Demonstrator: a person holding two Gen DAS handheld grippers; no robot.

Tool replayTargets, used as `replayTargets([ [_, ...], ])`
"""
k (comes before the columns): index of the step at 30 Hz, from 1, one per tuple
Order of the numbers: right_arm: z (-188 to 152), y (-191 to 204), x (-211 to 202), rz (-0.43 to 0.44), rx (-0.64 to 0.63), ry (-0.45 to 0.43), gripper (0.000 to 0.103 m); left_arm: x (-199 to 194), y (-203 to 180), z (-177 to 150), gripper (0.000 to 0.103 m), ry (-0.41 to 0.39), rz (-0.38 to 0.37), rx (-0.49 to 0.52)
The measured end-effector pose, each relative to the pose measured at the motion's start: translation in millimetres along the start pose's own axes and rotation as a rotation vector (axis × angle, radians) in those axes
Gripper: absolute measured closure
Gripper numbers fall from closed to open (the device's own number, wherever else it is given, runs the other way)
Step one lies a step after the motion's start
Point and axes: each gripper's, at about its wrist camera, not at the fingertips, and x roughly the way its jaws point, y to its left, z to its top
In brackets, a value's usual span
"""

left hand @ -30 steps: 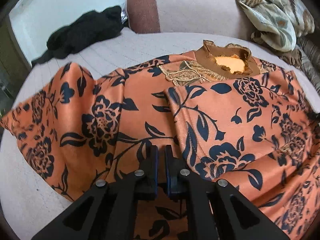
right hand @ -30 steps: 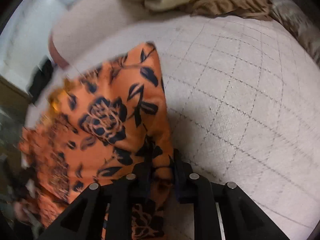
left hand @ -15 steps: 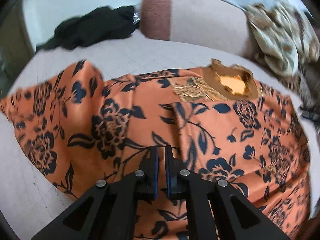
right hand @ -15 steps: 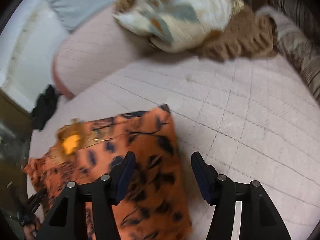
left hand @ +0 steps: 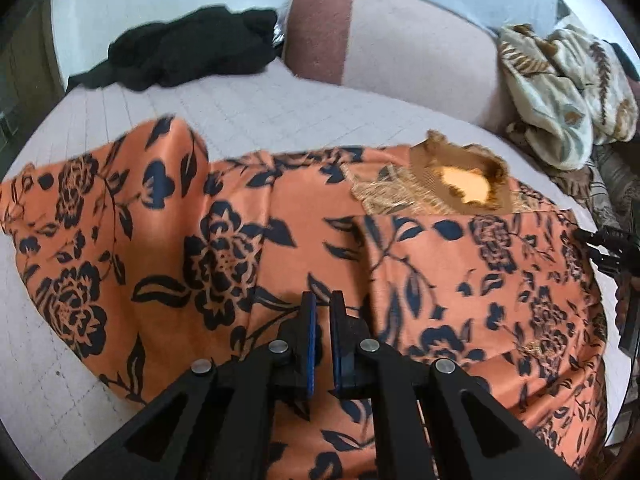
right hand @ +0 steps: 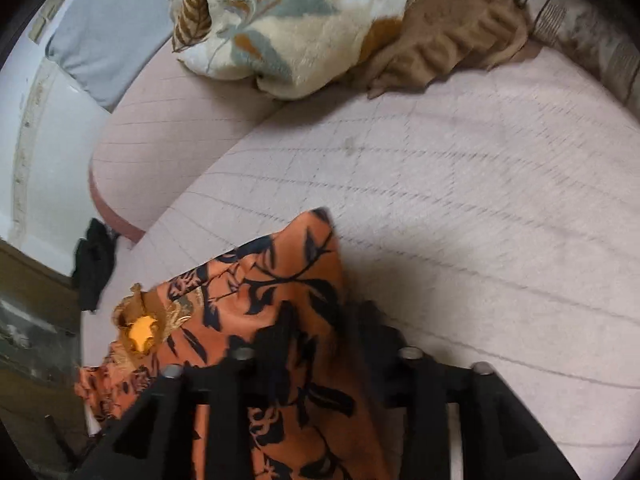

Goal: Fold small clothes

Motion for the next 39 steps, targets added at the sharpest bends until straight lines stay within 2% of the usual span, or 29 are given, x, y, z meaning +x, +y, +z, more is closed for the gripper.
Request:
replayTargets([
  [2,3.0,4.2,-24.2,-0.001,-0.004,-0.074,0.054,-7.5,-2.8,-0.1,0.097,-0.019,-0.020,-0.004],
  [3,-0.4,8.3,-38.7,0.030,-0.014,-0.105,0.052,-9.5,-4.8,-0.2,0.097,-0.026,-0.035,-0.005],
  [4,-0.4,12.5,-43.3,0.074,-0.027,-0.106,0.046,-9.0,-7.0,-1.0,0.097,-0.025,-0.046,0.001],
  [6,-3.1,18.5,-37.6,0.231,-0.052,-0.017,0.034,1.6,-14.5,-2.4,0.097,0.003,-0.059,0.007],
  [7,-5.9,19.6,-23.7,0.291,-0.065,0.045,0.033,6.7,-15.7,-3.9,0.097,0.019,-0.075,-0.003],
  [8,-8.1,14.0,-5.2,0.246,-0.063,0.100,0.033,19.6,-16.1,-5.3,0.097,0.078,-0.103,-0.027],
  [9,-11.5,4.9,9.4,0.197,-0.025,0.145,0.035,24.3,-15.7,-7.1,0.095,0.105,-0.096,-0.041],
  [10,-14.2,-8.9,14.3,0.223,0.059,0.136,0.036,20.8,-15.4,-7.8,0.095,0.095,-0.093,-0.055],
  [11,-14.5,-15.1,0.0,0.260,0.129,0.080,0.036,14.2,-16.5,-5.0,0.095,0.088,-0.087,-0.057],
  [15,-23.9,8.2,-37.1,0.282,-0.001,0.037,0.035,-1.1,-20.9,4.2,0.093,0.035,-0.110,-0.022],
  [16,-26.6,8.5,-45.0,0.296,-0.005,0.032,0.035,1.1,-21.2,6.1,0.090,0.040,-0.121,-0.027],
  [18,-39.8,11.4,-57.3,0.320,0.005,0.016,0.035,17.5,-22.3,11.6,0.059,0.082,-0.137,-0.050],
  [19,-45.8,7.8,-63.5,0.318,0.017,0.010,0.035,24.7,-23.6,12.5,0.054,0.098,-0.132,-0.060],
  [20,-52.6,0.6,-71.4,0.325,0.024,0.005,0.035,33.6,-23.4,13.6,0.053,0.110,-0.128,-0.073],
  [21,-60.1,-5.2,-77.9,0.331,0.025,-0.003,0.035,35.6,-23.7,14.4,0.056,0.099,-0.123,-0.068],
  [22,-68.6,-9.1,-83.2,0.325,0.020,-0.008,0.035,35.9,-26.4,16.2,0.068,0.093,-0.108,-0.052],
  [23,-74.4,-11.5,-83.0,0.306,0.013,-0.002,0.035,35.8,-29.2,18.7,0.097,0.097,-0.092,-0.035],
  [25,-83.6,-9.3,-76.6,0.266,0.004,0.011,0.035,22.9,-26.1,23.8,0.099,0.068,-0.107,-0.064],
  [27,-82.6,-11.2,-80.4,0.266,-0.001,0.010,0.035,-7.9,-26.1,25.0,0.099,-0.043,-0.088,-0.052],
  [28,-81.7,-11.9,-80.8,0.276,-0.008,0.007,0.034,-12.3,-25.6,24.2,0.099,-0.062,-0.081,-0.053],
  [29,-78.0,-8.2,-77.2,0.277,-0.021,0.013,0.033,-9.9,-25.2,21.7,0.099,-0.053,-0.064,-0.053],
  [32,-63.4,-4.5,-65.9,0.267,0.009,0.014,0.032,32.5,-24.0,7.8,0.097,0.099,0.001,-0.027],
  [33,-55.6,-2.3,-60.1,0.297,0.022,0.017,0.029,29.7,-24.2,5.7,0.096,0.060,0.004,-0.017],
  [34,-49.0,-0.4,-52.3,0.318,0.025,0.031,0.026,27.7,-25.0,6.3,0.096,0.059,0.008,-0.015],
  [37,-29.2,-13.5,-15.7,0.209,0.041,0.046,0.026,25.8,-22.4,4.8,0.095,0.072,0.008,-0.021],
  [38,-28.0,-30.7,-1.4,0.268,0.149,0.075,0.025,25.5,-20.9,4.7,0.095,0.078,0.002,-0.022],
  [39,-27.9,-41.8,-3.5,0.316,0.255,0.053,0.026,23.7,-20.2,5.2,0.094,0.082,-0.004,-0.026],
])
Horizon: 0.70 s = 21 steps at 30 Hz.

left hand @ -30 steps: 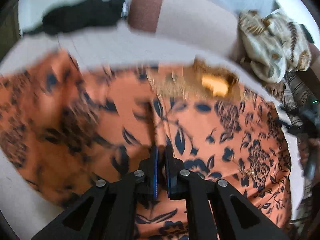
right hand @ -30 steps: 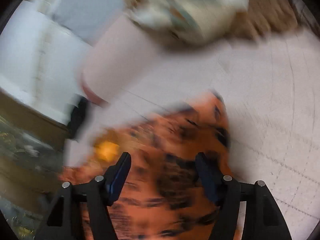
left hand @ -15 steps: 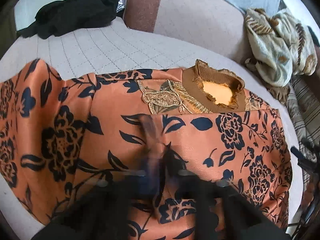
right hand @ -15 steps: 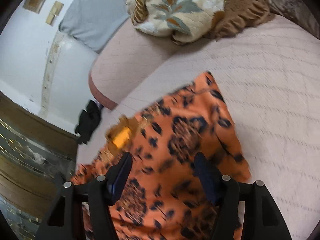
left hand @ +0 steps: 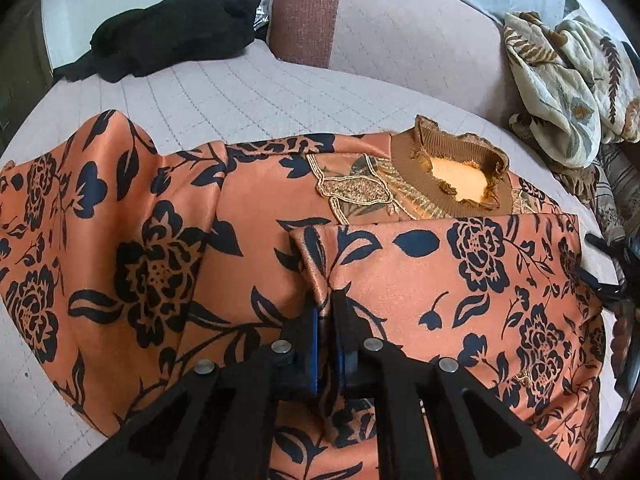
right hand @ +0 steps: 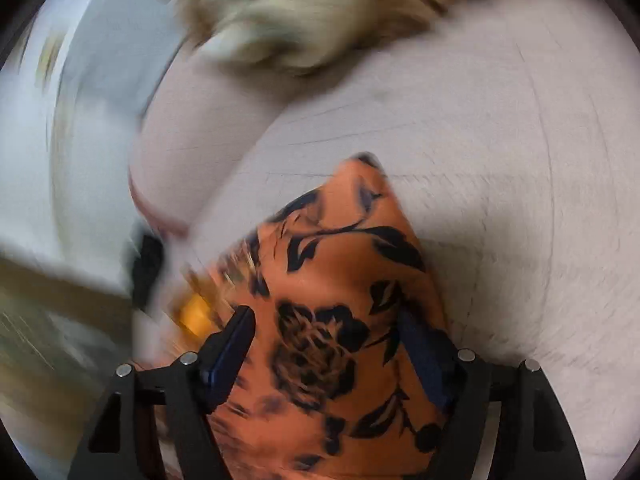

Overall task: Fold small clothes
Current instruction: 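Release the body and grasp the other sleeve with the left gripper, lifting it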

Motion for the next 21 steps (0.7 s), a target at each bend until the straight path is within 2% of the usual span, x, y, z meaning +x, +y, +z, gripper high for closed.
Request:
replayTargets([
  [1,1.7,2.9,-9.7,0.019,0.053,-0.006,0.025,-1.3,0.1,1.6,0.094,0.001,-0.004,-0.003],
  [2,1.9,11.1,-17.4,0.037,0.041,-0.013,0.025,-5.4,3.1,1.3,0.094,-0.005,-0.014,-0.007],
  [4,0.9,33.5,-30.8,0.139,-0.066,-0.051,0.021,-12.9,12.8,-1.3,0.094,-0.009,-0.027,-0.010],
  [5,2.3,36.8,-27.5,0.097,-0.107,-0.055,0.019,-15.3,15.1,-3.1,0.094,-0.008,-0.033,-0.014],
  [6,4.3,32.5,-18.5,0.010,-0.105,-0.034,0.013,-21.1,17.9,-6.3,0.095,-0.014,-0.036,-0.021],
  [7,6.4,16.7,0.3,-0.090,-0.064,0.037,0.012,-31.1,24.5,-10.7,0.095,-0.025,-0.036,-0.027],
  [8,5.8,3.5,5.1,-0.069,-0.018,0.035,0.013,-41.9,27.7,-14.3,0.095,-0.038,-0.043,-0.032],
  [9,4.1,1.9,-3.2,-0.037,0.011,-0.017,0.013,-59.3,36.3,-18.6,0.091,-0.055,-0.067,-0.036],
  [10,1.5,5.8,-12.3,-0.029,0.034,-0.046,0.013,-69.8,43.2,-21.9,0.084,-0.068,-0.076,-0.041],
  [12,-13.5,27.3,-31.5,-0.063,-0.041,-0.068,0.013,-103.2,73.8,-30.4,0.040,-0.134,-0.077,-0.081],
  [13,-24.0,37.4,-40.6,-0.067,-0.097,-0.085,0.013,-117.0,90.3,-33.0,0.036,-0.166,-0.060,-0.111],
  [14,-44.7,50.5,-54.0,-0.062,-0.183,-0.099,0.013,-131.3,111.3,-36.2,0.036,-0.200,-0.050,-0.153],
  [17,-98.8,62.5,-72.8,-0.089,-0.308,-0.082,0.013,-158.6,185.4,-39.6,0.036,-0.254,-0.061,-0.330],
  [18,-115.1,60.1,-75.6,-0.096,-0.325,-0.072,0.013,-163.6,222.6,-40.3,0.036,-0.271,-0.062,-0.434],
  [21,-157.7,41.0,-90.4,-0.125,-0.330,-0.056,0.013,-160.5,293.6,-38.5,0.037,-0.284,-0.080,-0.645],
])
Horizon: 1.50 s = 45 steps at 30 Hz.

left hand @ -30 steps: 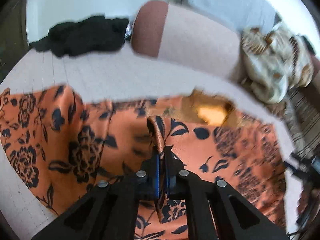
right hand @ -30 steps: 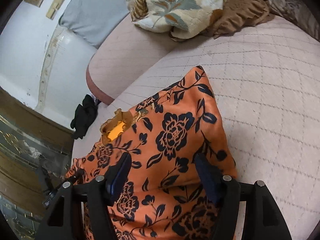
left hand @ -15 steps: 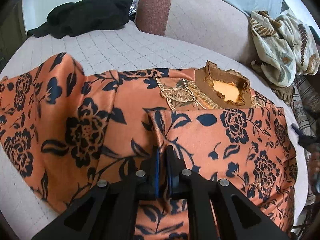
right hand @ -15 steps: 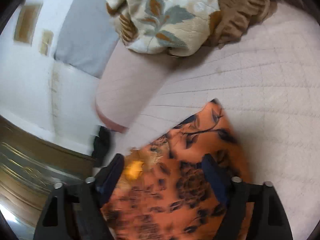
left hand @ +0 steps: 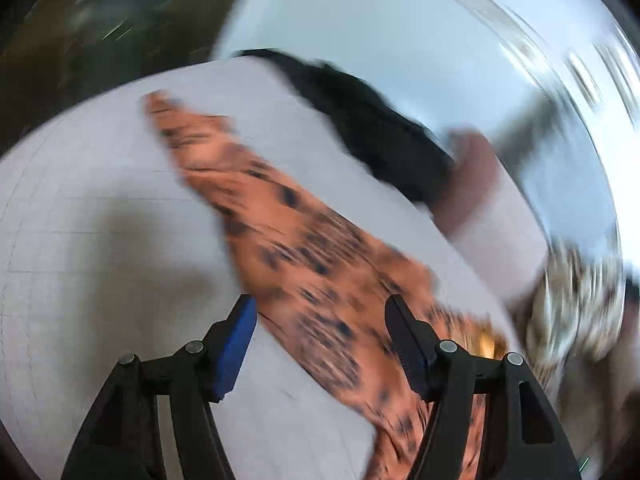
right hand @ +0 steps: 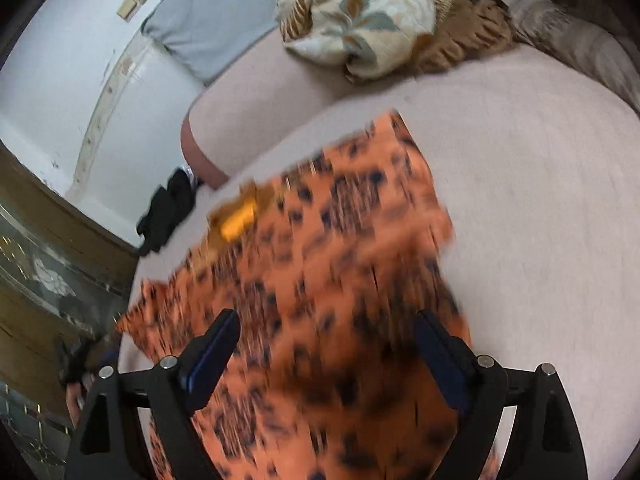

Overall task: Fold small clothes
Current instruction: 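Release the body and grasp the other sleeve with the left gripper, lifting it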

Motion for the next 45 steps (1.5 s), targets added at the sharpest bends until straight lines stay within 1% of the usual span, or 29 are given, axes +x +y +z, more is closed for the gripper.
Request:
replayTargets([
  [2,-25.0,2.5,-2.7,-0.027,-0.013,0.010,0.013,9.3,31.5,24.5,0.037,0.011,0.010,-0.116],
  [3,-36.1,4.8,-1.6,-0.041,-0.023,0.018,0.013,13.7,46.0,38.2,0.037,0.013,0.031,-0.169],
  [5,-47.4,6.2,3.4,-0.052,-0.035,0.037,0.013,22.6,63.6,60.1,0.037,0.033,0.055,-0.246],
  [7,-52.4,3.8,6.9,-0.068,-0.033,0.052,0.013,27.9,67.8,76.3,0.037,0.048,0.085,-0.275],
  [9,-53.6,4.3,9.0,-0.078,-0.034,0.044,0.012,37.5,65.1,93.8,0.036,0.092,0.149,-0.285],
  [10,-53.2,4.5,9.7,-0.079,-0.033,0.039,0.012,43.4,65.0,103.7,0.036,0.117,0.171,-0.316],
  [13,-51.1,5.6,15.7,-0.085,-0.034,0.035,0.012,55.6,72.4,121.6,0.036,0.140,0.214,-0.448],
  [15,-52.6,6.1,15.6,-0.091,-0.048,0.033,0.012,65.9,78.0,131.2,0.036,0.132,0.235,-0.533],
  [17,-54.7,9.0,18.2,-0.101,-0.076,0.030,0.012,71.9,79.5,136.0,0.036,0.124,0.265,-0.565],
  [18,-55.2,9.0,17.7,-0.102,-0.086,0.029,0.012,78.4,78.5,138.4,0.036,0.135,0.271,-0.564],
  [19,-55.9,9.1,18.3,-0.104,-0.095,0.028,0.012,87.5,76.3,140.7,0.036,0.160,0.280,-0.533],
  [20,-55.9,9.0,18.6,-0.102,-0.097,0.026,0.011,92.3,73.9,141.6,0.062,0.170,0.289,-0.505],
  [21,-55.8,8.3,18.1,-0.098,-0.096,0.024,0.011,95.5,70.1,141.5,0.095,0.173,0.302,-0.466],
  [22,-55.3,7.3,17.9,-0.092,-0.092,0.023,0.011,95.6,66.4,141.2,0.096,0.174,0.307,-0.437],
  [23,-55.0,6.1,17.4,-0.084,-0.085,0.021,0.011,90.9,61.2,140.5,0.096,0.142,0.307,-0.406],
  [26,-55.7,3.9,16.7,-0.068,-0.077,0.012,0.011,63.7,28.5,142.6,0.097,0.031,0.333,-0.261],
  [27,-56.6,3.8,16.3,-0.064,-0.080,0.007,0.011,45.3,6.8,141.6,0.097,-0.024,0.312,-0.202],
  [28,-57.3,3.7,15.9,-0.061,-0.082,0.003,0.011,39.6,-5.6,144.0,0.097,-0.050,0.291,-0.178],
  [29,-57.8,3.5,15.7,-0.058,-0.082,-0.001,0.011,24.7,-24.2,141.8,0.097,-0.085,0.258,-0.140],
  [32,-58.4,1.7,14.8,-0.044,-0.078,-0.009,0.012,-25.8,-89.6,128.3,0.097,-0.197,0.185,-0.006],
  [33,-58.9,1.3,14.8,-0.040,-0.079,-0.010,0.012,-38.7,-105.1,123.2,0.096,-0.230,0.177,0.019],
  [34,-59.1,0.7,14.3,-0.037,-0.078,-0.012,0.012,-52.7,-120.6,116.4,0.096,-0.264,0.179,0.033],
  [37,-59.3,-1.5,12.1,-0.019,-0.065,-0.016,0.012,-70.6,-138.2,106.4,0.096,-0.284,0.173,0.021],
  [42,-59.2,-7.1,7.9,0.011,-0.034,-0.022,0.012,-93.7,-142.9,84.8,0.096,-0.317,0.194,-0.028],
  [45,-59.1,-6.6,7.4,0.011,-0.029,-0.025,0.012,-98.0,-157.7,74.2,0.096,-0.332,0.202,-0.041],
])
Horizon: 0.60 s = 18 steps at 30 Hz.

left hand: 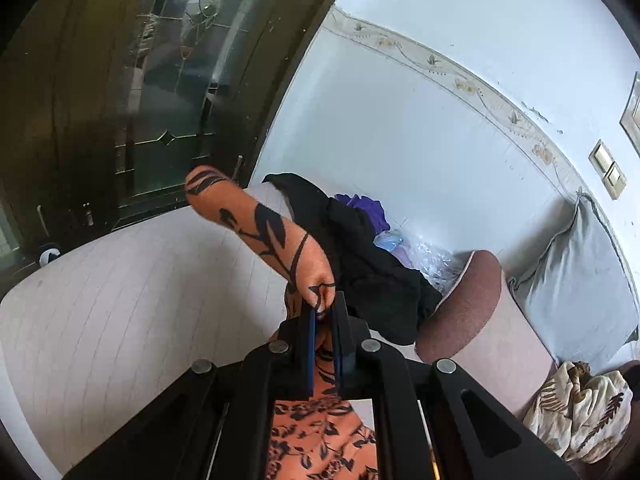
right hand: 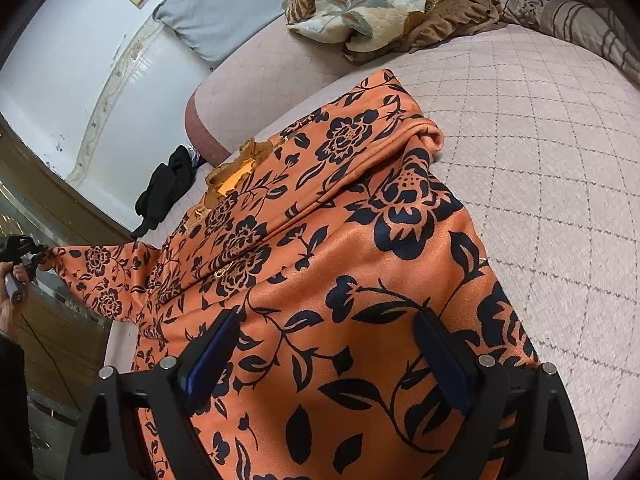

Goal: Fold small clothes

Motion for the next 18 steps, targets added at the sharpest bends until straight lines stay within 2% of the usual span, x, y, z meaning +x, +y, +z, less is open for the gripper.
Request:
replayTargets([
  [5,2.0,-4.5,-3.0,0.033,0.040,-0.008,0.012,-10.3,-44.4,-28.0,0.096,0.020,-0.016,-0.034],
  [7,2.4,-6.3,-3.3,0.042,0.051,-0.010,0.012,-18.0,-71.7,-51.3,0.096,0.051,-0.057,-0.065],
  [9,3.0,-7.2,-3.9,0.051,0.060,-0.011,0.012,-27.1,-112.2,-91.3,0.096,0.107,-0.124,-0.052],
  [11,3.0,-8.0,-4.9,0.059,0.067,-0.012,0.012,-35.4,-164.9,-146.4,0.094,0.207,-0.230,0.052],
  [12,2.8,-8.4,-5.2,0.062,0.069,-0.012,0.012,-37.0,-185.0,-169.0,0.080,0.260,-0.275,0.107],
  [13,3.0,-9.0,-5.2,0.066,0.070,-0.010,0.012,-37.5,-210.6,-202.5,0.067,0.367,-0.366,0.212],
  [14,3.1,-9.7,-5.5,0.070,0.072,-0.009,0.012,-37.7,-221.7,-220.3,0.039,0.430,-0.410,0.266],
  [15,2.9,-10.1,-6.3,0.074,0.077,-0.010,0.012,-38.9,-235.0,-253.6,0.026,0.546,-0.461,0.353],
  [16,2.9,-10.8,-7.4,0.078,0.083,-0.012,0.012,-41.1,-237.8,-273.4,0.026,0.617,-0.500,0.405],
  [18,3.0,-12.5,-10.1,0.086,0.098,-0.020,0.012,-50.8,-234.1,-297.6,0.026,0.696,-0.564,0.501],
])
